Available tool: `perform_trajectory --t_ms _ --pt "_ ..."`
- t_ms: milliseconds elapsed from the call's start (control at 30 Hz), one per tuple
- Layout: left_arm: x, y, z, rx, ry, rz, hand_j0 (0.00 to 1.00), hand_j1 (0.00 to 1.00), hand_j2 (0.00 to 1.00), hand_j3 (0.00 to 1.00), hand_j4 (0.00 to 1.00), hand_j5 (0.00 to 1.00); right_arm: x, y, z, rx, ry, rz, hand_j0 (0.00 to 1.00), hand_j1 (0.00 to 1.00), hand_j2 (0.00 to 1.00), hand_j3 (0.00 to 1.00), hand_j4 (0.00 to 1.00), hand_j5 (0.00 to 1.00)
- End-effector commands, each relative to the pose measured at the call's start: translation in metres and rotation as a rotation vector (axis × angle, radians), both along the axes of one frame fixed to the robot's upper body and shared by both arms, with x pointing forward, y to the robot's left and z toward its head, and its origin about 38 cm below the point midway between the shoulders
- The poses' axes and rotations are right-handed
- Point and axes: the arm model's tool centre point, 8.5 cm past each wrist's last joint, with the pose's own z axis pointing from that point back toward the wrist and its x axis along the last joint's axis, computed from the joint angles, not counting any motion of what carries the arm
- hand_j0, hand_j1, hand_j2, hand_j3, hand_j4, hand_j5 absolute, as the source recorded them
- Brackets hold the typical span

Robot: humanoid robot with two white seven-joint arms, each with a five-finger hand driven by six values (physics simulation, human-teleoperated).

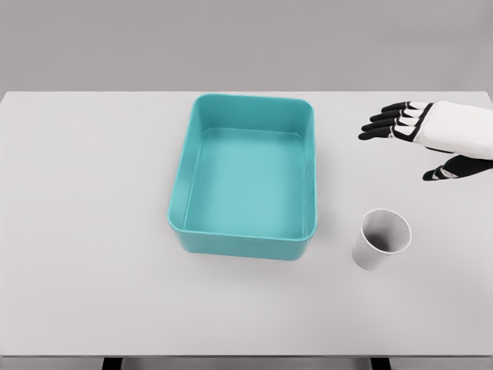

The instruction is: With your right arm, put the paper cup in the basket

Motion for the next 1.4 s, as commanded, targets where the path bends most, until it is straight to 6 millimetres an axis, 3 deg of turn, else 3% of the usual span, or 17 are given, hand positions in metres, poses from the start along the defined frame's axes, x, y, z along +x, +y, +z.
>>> perform_trajectory --t_ms 0,100,233,367,567,700,1067,1367 --pt "0.0 0.0 0.0 0.0 0.0 0.0 1.0 1.0 1.0 1.0 1.0 1.0 0.0 0.0 0.0 0.007 0.004 -0.002 1.0 1.0 1.0 1.0 1.0 1.0" --pt "0.0 0.0 0.0 0.0 0.0 0.0 1.0 1.0 1.0 1.0 1.0 1.0 0.0 -0.001 0.011 0.032 -0.044 -0.009 1.0 1.0 1.0 1.0 1.0 1.0" --pt "0.0 0.0 0.0 0.0 0.0 0.0 1.0 1.0 1.0 1.0 1.0 1.0 -0.001 -0.005 0.009 0.072 -0.023 -0.018 1.0 1.0 1.0 1.0 1.0 1.0" --pt "0.0 0.0 0.0 0.0 0.0 0.0 1.0 1.0 1.0 1.0 1.0 1.0 -0.016 -0.037 0.001 0.288 0.137 -0.071 1.0 1.0 1.0 1.0 1.0 1.0" --pt "0.0 0.0 0.0 0.0 0.0 0.0 1.0 1.0 1.0 1.0 1.0 1.0 -0.027 -0.057 0.008 0.373 0.274 -0.112 1.0 1.0 1.0 1.0 1.0 1.0" --pt "0.0 0.0 0.0 0.0 0.0 0.0 1.0 1.0 1.0 1.0 1.0 1.0 -0.041 -0.063 -0.028 0.427 0.438 -0.148 1.0 1.0 1.0 1.0 1.0 1.0" --pt "0.0 0.0 0.0 0.0 0.0 0.0 1.0 1.0 1.0 1.0 1.0 1.0 -0.05 -0.062 -0.084 0.605 0.653 -0.267 1.0 1.0 1.0 1.0 1.0 1.0" --pt "0.0 0.0 0.0 0.0 0.0 0.0 1.0 1.0 1.0 1.0 1.0 1.0 -0.052 -0.056 -0.103 0.689 0.733 -0.309 1.0 1.0 1.0 1.0 1.0 1.0"
